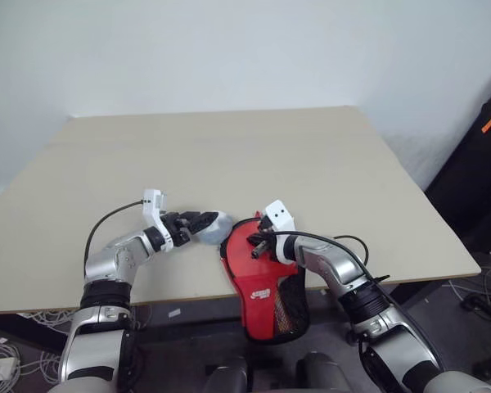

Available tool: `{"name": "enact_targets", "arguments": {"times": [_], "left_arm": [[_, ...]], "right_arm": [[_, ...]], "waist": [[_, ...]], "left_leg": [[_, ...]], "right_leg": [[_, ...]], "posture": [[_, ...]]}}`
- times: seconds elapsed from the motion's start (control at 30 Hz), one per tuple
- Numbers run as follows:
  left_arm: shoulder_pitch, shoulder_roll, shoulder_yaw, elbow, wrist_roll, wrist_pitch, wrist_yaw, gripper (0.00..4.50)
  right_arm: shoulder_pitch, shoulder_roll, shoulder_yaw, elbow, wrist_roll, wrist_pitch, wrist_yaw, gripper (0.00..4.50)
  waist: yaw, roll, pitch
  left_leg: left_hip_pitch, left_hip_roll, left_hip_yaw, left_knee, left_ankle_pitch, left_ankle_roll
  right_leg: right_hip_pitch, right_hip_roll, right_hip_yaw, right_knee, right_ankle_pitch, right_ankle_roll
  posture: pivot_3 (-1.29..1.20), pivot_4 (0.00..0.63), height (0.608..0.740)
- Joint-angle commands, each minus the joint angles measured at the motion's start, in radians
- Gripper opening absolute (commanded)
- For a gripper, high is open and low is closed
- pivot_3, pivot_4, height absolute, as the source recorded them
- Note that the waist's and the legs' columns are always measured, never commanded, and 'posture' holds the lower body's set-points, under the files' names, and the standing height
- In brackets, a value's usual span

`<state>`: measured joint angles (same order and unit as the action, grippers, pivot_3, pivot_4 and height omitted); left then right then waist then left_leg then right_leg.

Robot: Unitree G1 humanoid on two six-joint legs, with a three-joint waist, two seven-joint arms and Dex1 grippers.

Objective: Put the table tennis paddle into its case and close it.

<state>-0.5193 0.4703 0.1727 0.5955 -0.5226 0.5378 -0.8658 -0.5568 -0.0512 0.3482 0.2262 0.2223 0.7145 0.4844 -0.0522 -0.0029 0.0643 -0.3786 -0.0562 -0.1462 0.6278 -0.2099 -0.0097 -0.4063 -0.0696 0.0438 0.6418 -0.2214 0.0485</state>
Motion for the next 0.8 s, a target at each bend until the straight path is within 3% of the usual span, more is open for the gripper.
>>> {"name": "enact_targets", "arguments": {"times": [0.03,0.4,0.5,0.73,0.8], "left_arm": [[-0.007,-0.014,0.007,-0.030,0.008,0.003,0.008,4.50],[0.051,-0.028,-0.033,-0.138,0.007,0.081,-0.019,4.50],[0.072,-0.021,-0.040,-0.171,0.001,0.117,-0.029,3.86],[0.091,-0.030,-0.037,-0.209,-0.005,0.158,-0.023,1.54],[0.081,-0.033,-0.032,-0.209,0.002,0.151,-0.006,1.09]], "right_arm": [[0.006,0.007,0.016,-0.010,-0.017,0.019,0.014,0.05],[-0.003,-0.011,-0.004,0.015,-0.045,0.006,0.031,0.05],[-0.009,-0.016,-0.012,0.022,-0.053,0.002,0.033,0.00],[-0.008,-0.023,-0.036,0.039,-0.056,-0.018,0.037,0.00],[0.000,-0.017,-0.043,0.048,-0.055,-0.059,0.039,0.00]], "waist": [[0.000,0.000,0.000],[0.000,0.000,-0.001],[0.000,0.000,-0.001],[0.001,0.000,-0.001],[0.001,0.000,-0.001]], "left_leg": [[0.000,0.000,0.000,0.000,0.000,0.000],[0.001,0.000,0.000,0.000,0.000,0.000],[0.001,0.000,0.000,0.000,0.000,0.000],[0.002,0.000,0.000,0.000,0.000,0.000],[0.002,0.000,0.000,0.000,0.000,0.000]], "right_leg": [[0.000,0.000,0.000,0.000,0.000,0.000],[0.001,0.000,0.000,0.000,0.000,0.000],[0.001,0.000,0.000,0.000,0.000,0.000],[0.002,0.000,0.000,0.000,0.000,0.000],[0.002,0.000,0.000,0.000,0.000,0.000]], "posture": [[0.00,0.000,0.739],[0.00,0.000,0.739],[0.00,0.000,0.739],[0.00,0.000,0.739],[0.00,0.000,0.739]]}}
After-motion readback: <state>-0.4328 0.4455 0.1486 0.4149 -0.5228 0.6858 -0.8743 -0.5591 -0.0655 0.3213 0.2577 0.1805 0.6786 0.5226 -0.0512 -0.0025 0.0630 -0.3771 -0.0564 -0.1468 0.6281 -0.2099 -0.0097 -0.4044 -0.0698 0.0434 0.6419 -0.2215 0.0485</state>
